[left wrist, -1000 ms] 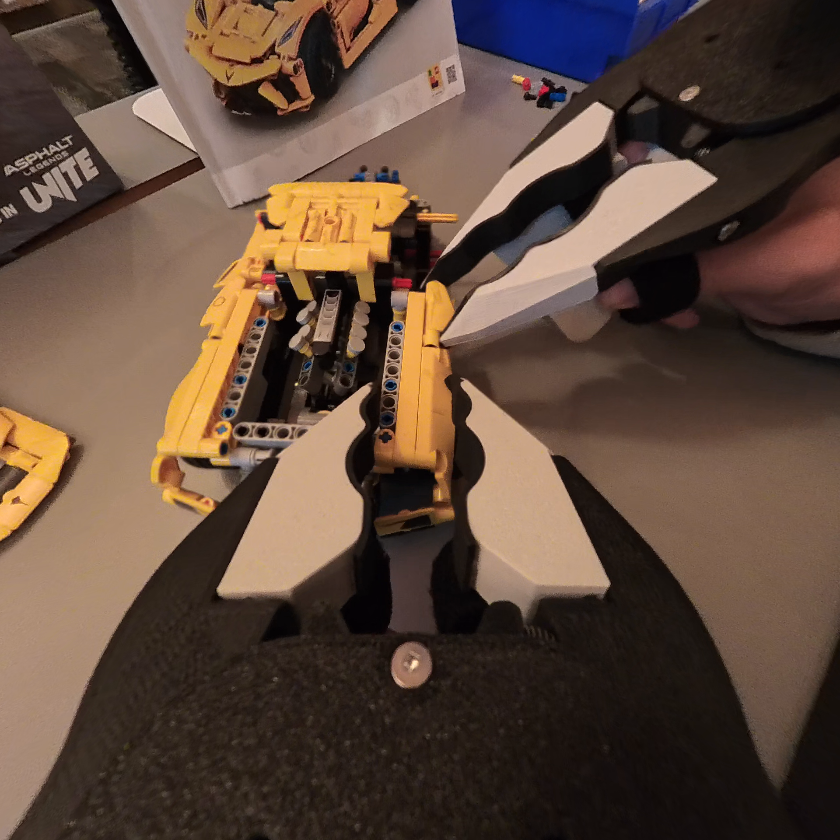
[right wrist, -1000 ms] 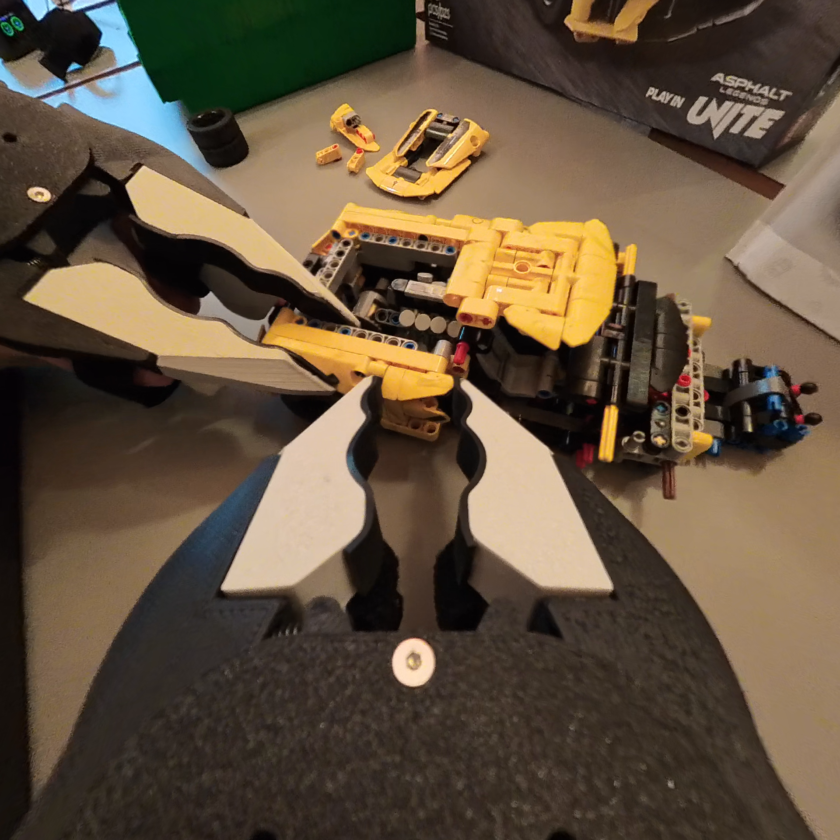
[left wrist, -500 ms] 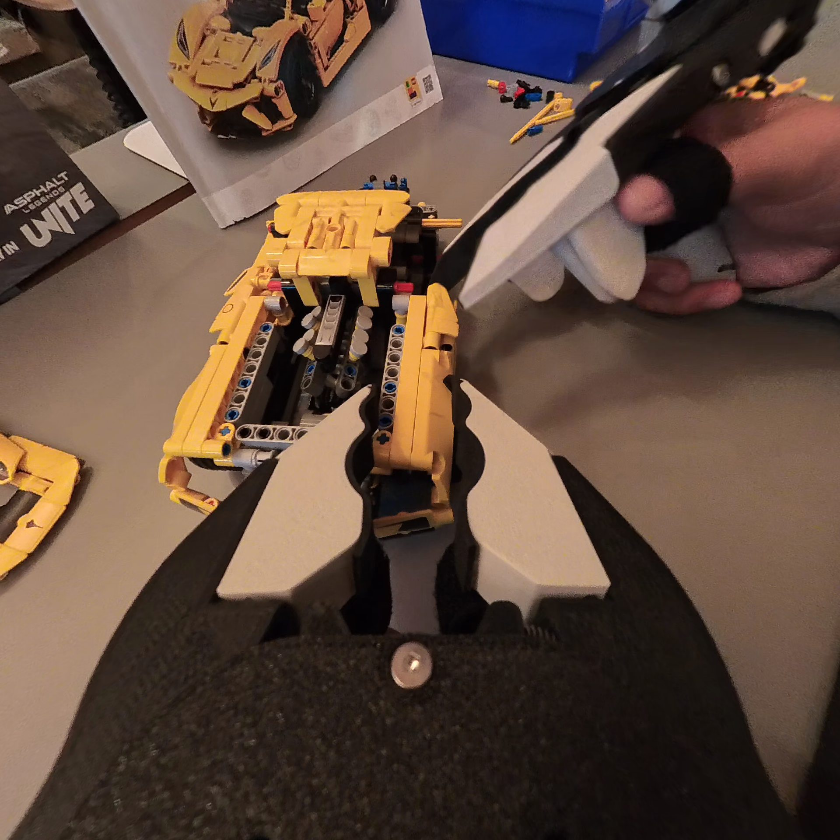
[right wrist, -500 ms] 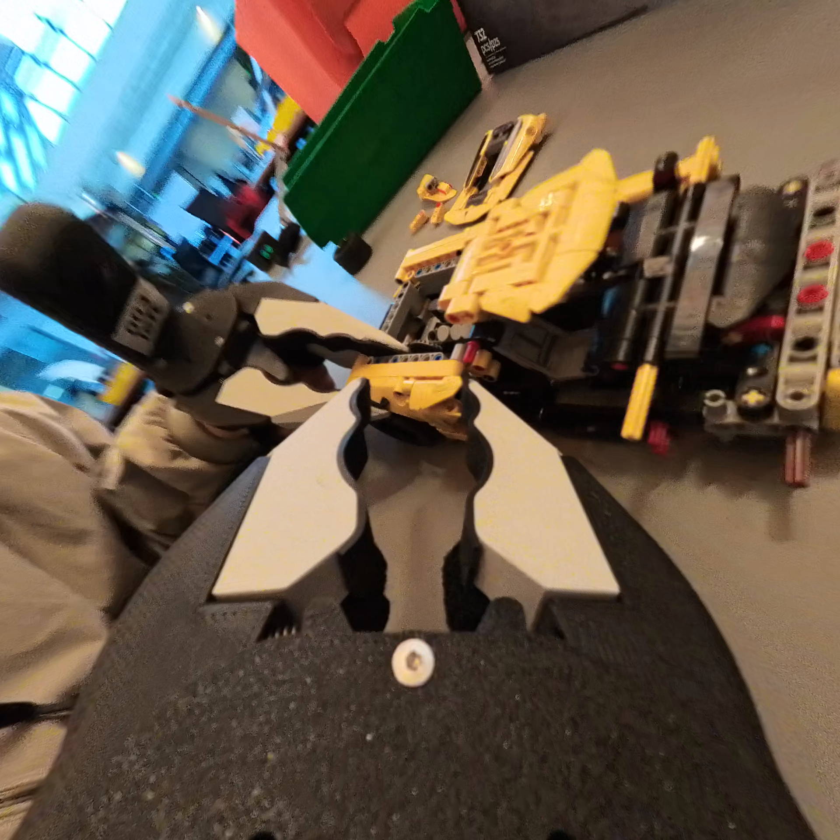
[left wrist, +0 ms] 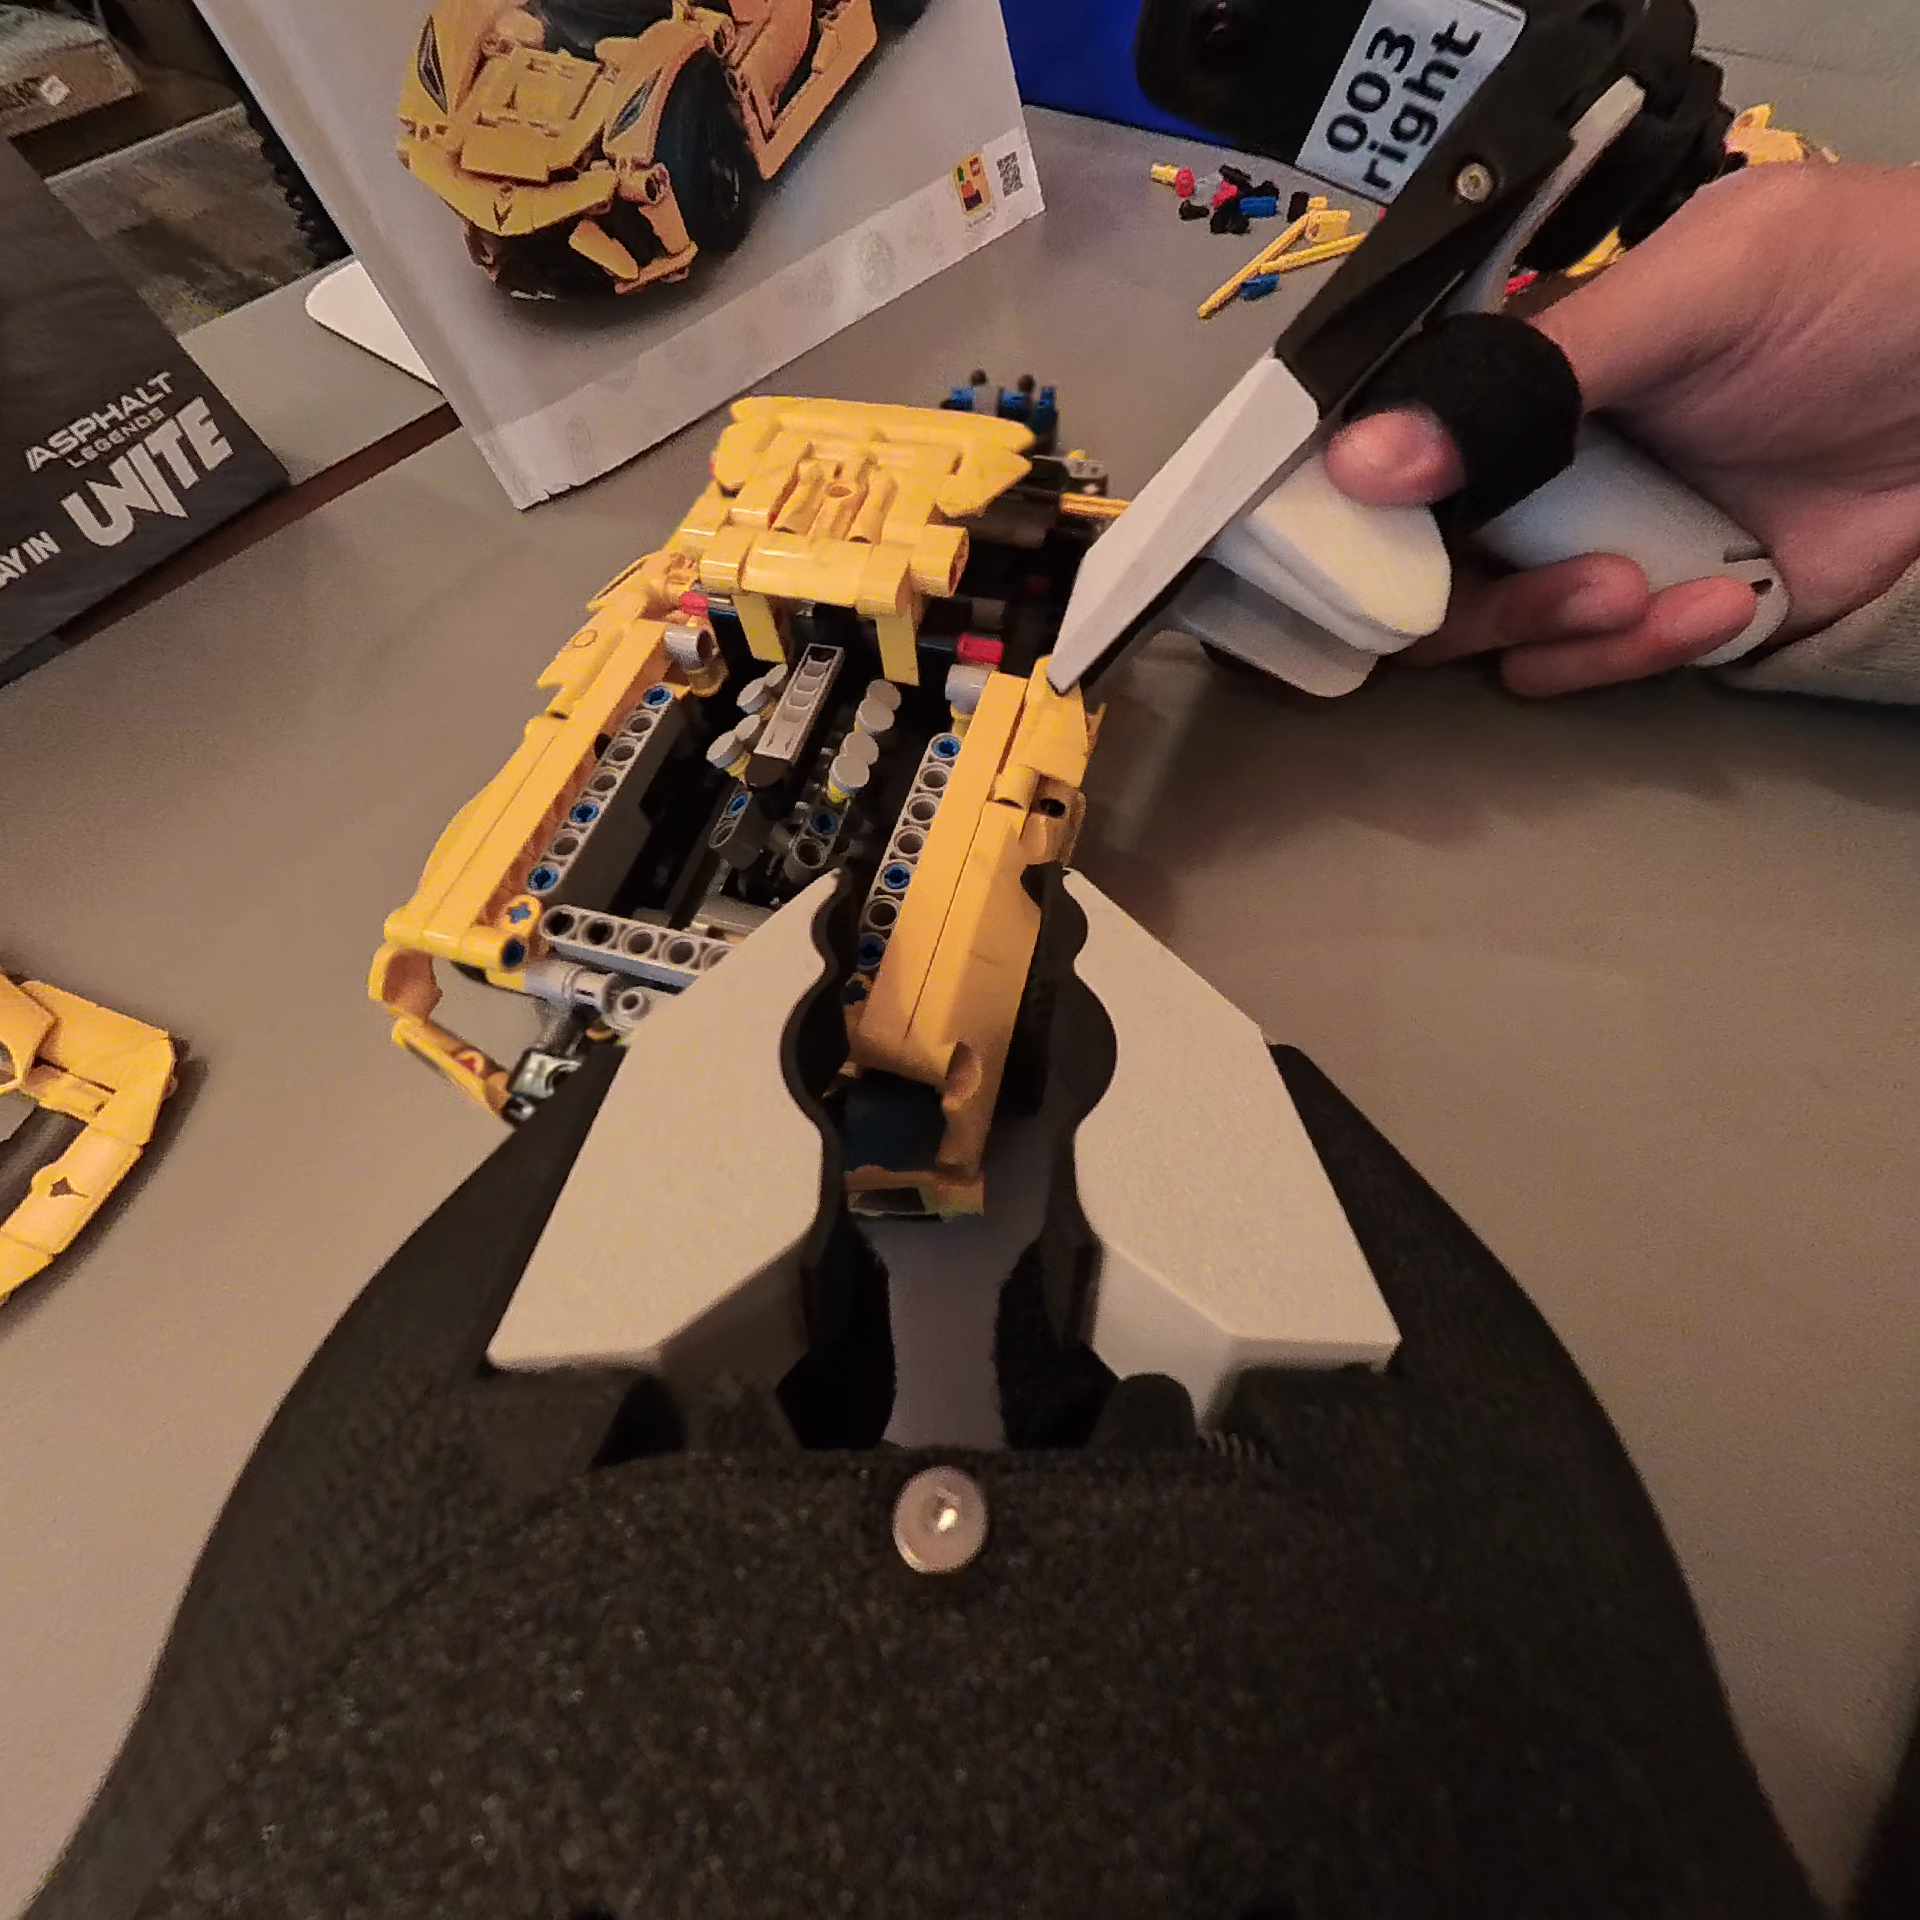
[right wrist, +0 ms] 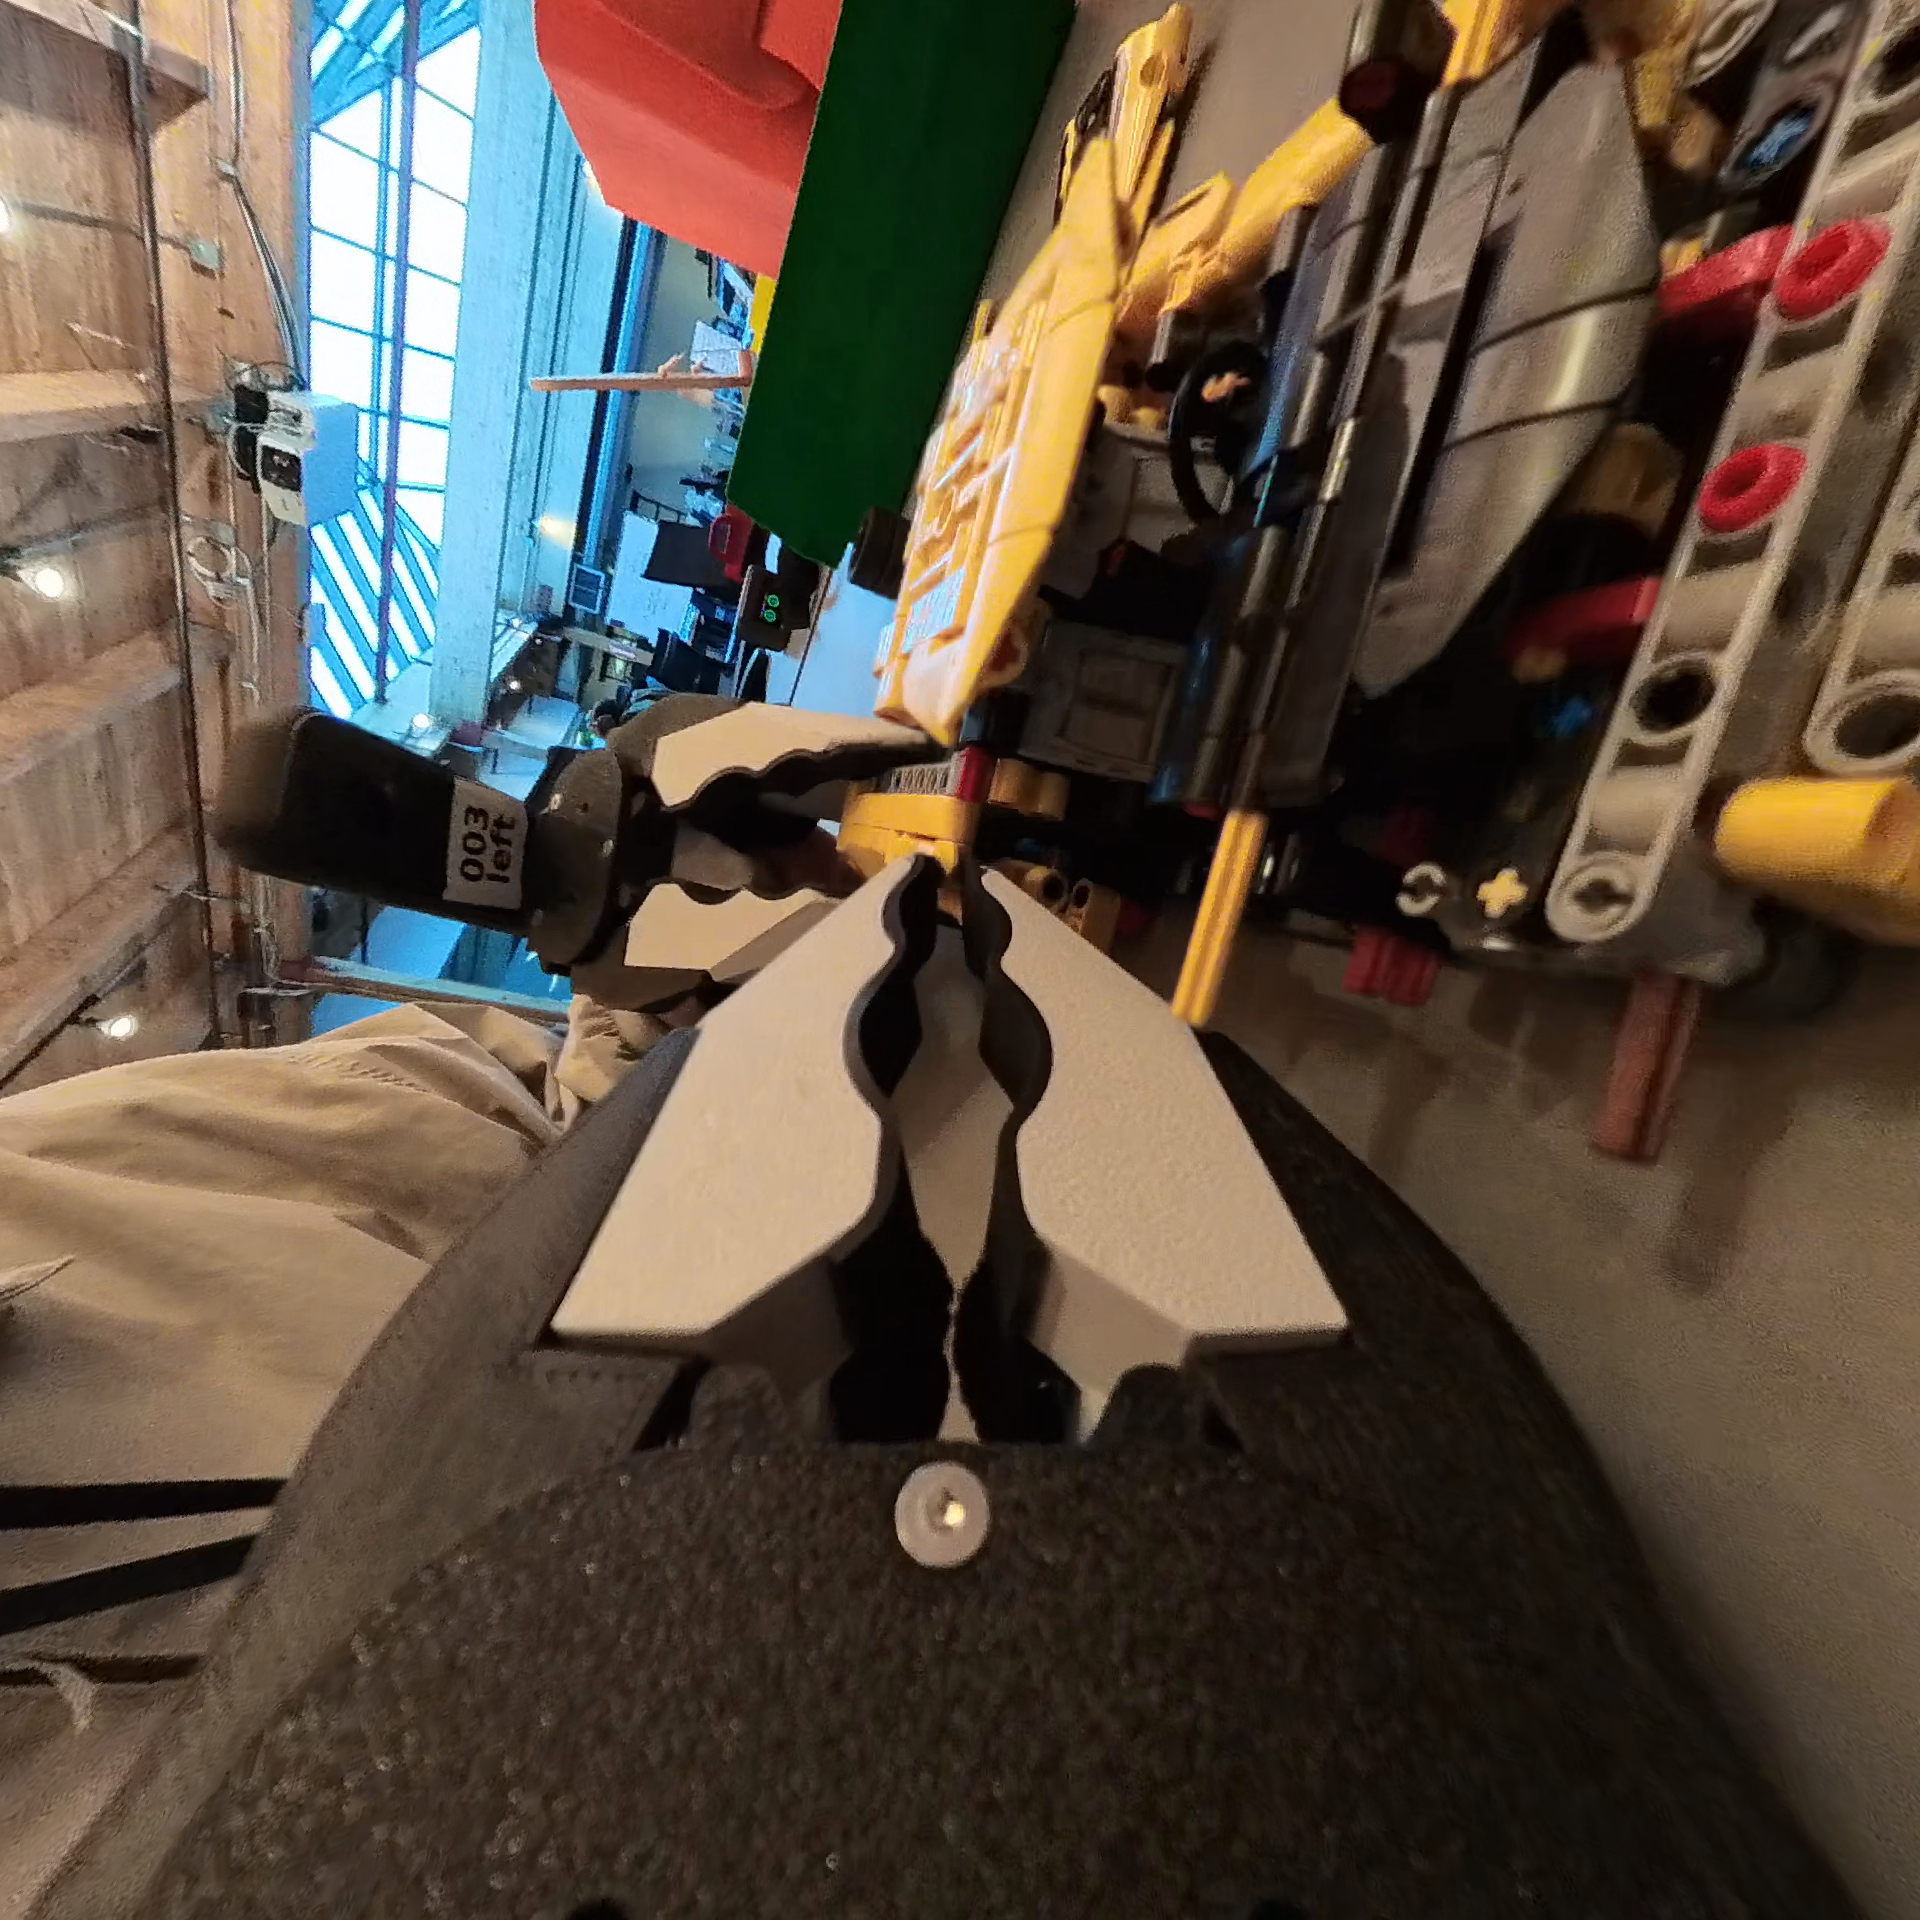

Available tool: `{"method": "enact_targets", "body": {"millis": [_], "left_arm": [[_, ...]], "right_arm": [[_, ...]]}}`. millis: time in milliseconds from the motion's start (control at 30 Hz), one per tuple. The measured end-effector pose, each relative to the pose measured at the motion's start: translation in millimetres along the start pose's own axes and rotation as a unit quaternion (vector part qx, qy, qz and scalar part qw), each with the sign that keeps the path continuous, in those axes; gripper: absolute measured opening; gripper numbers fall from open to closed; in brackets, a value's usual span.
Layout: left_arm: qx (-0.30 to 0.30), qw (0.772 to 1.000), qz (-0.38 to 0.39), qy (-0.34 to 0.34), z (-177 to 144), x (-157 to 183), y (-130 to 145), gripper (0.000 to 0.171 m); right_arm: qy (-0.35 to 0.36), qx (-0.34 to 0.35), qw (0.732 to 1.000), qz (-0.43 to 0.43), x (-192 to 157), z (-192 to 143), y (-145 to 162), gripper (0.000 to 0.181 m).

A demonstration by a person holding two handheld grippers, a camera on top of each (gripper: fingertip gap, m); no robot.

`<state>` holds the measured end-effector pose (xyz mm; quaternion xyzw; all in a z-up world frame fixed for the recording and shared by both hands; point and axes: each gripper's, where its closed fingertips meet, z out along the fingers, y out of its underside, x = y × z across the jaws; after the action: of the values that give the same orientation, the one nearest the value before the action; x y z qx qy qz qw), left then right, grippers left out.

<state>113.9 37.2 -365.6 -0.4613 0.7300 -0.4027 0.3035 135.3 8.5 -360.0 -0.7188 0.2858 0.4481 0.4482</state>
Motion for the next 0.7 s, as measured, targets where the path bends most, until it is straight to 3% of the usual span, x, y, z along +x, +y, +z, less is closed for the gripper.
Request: {"method": "enact_targets", "body": {"millis": [267, 300, 333, 367, 400, 467, 567, 633, 700], "left_arm": [[-0.010, 1.000, 0.001, -0.007, 1, 0, 1, 0.037], [-0.011, 1.000, 0.001, -0.010, 1, -1, 1, 0.037], [-0.010, 1.000, 0.000, -0.016, 2, -3, 0, 0.036], [-0.010, 1.000, 0.007, -0.020, 3, -4, -2, 0.034], [-0.007, 1.000, 0.018, -0.018, 3, -4, -3, 0.031], [-0.001, 1.000, 0.008, -0.003, 1, -4, -3, 0.030], [0.003, 1.000, -0.006, 0.018, -2, -2, -2, 0.030], [0.000, 1.000, -0.012, 0.029, -2, -2, -2, 0.030], [0.002, 0.999, -0.012, 0.038, -4, -2, -1, 0.030]], "right_arm": [[-0.009, -0.011, 1.000, 0.006, -2, -2, 5, 0.000], [-0.021, -0.033, 0.999, 0.000, -7, -1, 14, 0.000], [-0.027, -0.111, 0.993, -0.015, -12, 9, 42, 0.000], [0.005, -0.134, 0.990, -0.047, -9, 17, 55, 0.000], [0.025, -0.116, 0.991, -0.059, -4, 20, 49, 0.000], [-0.018, -0.052, 0.998, -0.035, -15, 8, 25, 0.000], [0.012, -0.012, 0.997, -0.077, -6, -6, 9, 0.000], [0.042, 0.012, 0.988, -0.151, -10, -8, -4, 0.000], [0.104, 0.001, 0.954, -0.282, -8, -9, -8, 0.008]]}}
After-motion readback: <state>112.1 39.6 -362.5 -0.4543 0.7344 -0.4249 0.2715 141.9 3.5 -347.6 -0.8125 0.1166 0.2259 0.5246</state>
